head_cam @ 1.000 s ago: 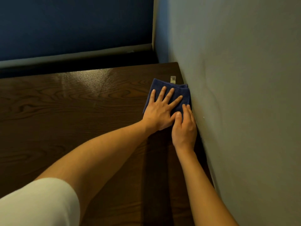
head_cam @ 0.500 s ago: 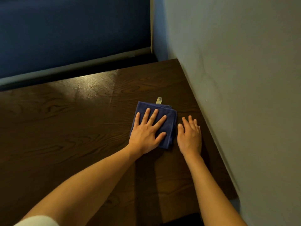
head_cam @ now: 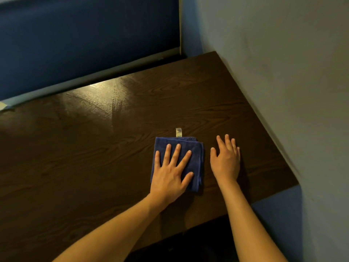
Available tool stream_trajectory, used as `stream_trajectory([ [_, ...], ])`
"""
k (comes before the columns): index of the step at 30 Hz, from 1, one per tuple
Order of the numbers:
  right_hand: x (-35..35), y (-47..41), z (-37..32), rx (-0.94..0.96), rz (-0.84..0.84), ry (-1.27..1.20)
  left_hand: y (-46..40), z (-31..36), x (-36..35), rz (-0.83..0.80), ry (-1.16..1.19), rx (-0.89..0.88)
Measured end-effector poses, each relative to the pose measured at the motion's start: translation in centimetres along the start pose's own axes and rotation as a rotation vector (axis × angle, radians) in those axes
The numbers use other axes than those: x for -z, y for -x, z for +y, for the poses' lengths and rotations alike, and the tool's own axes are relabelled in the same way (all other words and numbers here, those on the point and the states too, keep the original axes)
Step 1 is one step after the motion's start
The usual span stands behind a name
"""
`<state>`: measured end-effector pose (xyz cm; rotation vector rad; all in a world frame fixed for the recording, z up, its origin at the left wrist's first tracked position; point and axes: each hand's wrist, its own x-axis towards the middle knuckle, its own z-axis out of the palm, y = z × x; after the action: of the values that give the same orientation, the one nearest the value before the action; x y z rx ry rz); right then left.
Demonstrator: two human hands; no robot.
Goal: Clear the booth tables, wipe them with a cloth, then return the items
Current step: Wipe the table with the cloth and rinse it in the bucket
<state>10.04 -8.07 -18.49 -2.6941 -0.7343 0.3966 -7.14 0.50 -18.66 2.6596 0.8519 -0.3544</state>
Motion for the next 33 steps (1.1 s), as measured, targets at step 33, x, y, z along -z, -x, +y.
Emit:
stream_trajectory([
  [33, 2.6, -0.3, 10.5, -0.058, 0.109, -0.111, -21.2, 11.1, 3.1, 0.101, -0.025, -0.068],
])
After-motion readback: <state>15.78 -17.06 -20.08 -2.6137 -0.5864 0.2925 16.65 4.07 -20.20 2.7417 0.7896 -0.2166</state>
